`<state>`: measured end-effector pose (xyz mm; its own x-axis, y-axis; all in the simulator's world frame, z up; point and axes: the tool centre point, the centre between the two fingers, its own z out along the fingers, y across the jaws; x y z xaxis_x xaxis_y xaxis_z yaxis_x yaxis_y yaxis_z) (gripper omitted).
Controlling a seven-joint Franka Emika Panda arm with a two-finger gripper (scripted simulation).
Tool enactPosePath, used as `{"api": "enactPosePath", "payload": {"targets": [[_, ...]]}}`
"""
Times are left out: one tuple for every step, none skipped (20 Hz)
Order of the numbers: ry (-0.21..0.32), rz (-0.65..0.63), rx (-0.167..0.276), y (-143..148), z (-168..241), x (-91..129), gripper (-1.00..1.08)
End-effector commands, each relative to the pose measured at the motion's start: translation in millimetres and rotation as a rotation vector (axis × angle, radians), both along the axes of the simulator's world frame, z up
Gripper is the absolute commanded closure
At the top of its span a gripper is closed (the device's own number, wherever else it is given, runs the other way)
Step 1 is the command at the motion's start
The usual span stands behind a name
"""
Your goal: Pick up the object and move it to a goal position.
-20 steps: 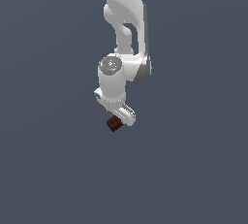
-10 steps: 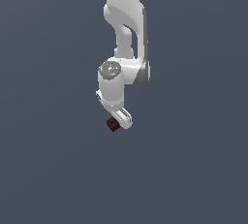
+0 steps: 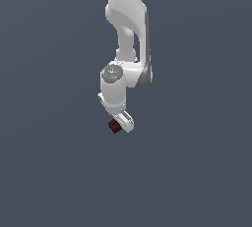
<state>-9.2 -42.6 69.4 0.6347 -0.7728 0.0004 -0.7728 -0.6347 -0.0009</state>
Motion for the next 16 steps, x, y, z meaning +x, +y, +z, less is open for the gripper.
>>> {"api": "enactPosePath", "payload": {"targets": [[0.001,-0.001,0.0,-0.1,-10.2,-0.8,-0.92],[0.001,-0.002,0.0,-0.1,-15.7,-1.0,-0.92],[0.001,-0.002,0.0,-0.2,-21.6,-1.2,-0.92],[0.001,-0.003,0.0,-0.3,-26.9,-1.4,-0.92],[0.001,-0.004,0.0,-0.3,-31.4,-1.5,-0.92],[0.001,-0.004,0.0,-0.1,-35.1,-1.4,-0.92],[0.001,-0.004,0.0,-0.2,-37.9,-1.3,-0.92],[0.001,-0.004,0.0,-0.2,-40.1,-1.0,-0.92],[0.001,-0.004,0.0,-0.1,-41.5,-0.7,-0.92],[0.001,-0.004,0.0,-0.1,-42.3,-0.5,-0.92],[0.001,-0.004,0.0,-0.1,-42.5,-0.4,-0.92],[0.001,-0.004,0.0,-0.1,-42.5,-0.4,1.08],[0.001,-0.004,0.0,-0.1,-42.5,-0.4,1.08],[0.001,-0.004,0.0,-0.1,-42.5,-0.4,1.08],[0.001,-0.004,0.0,-0.1,-42.5,-0.4,1.08],[0.001,-0.004,0.0,-0.1,-42.5,-0.4,1.08]]}}
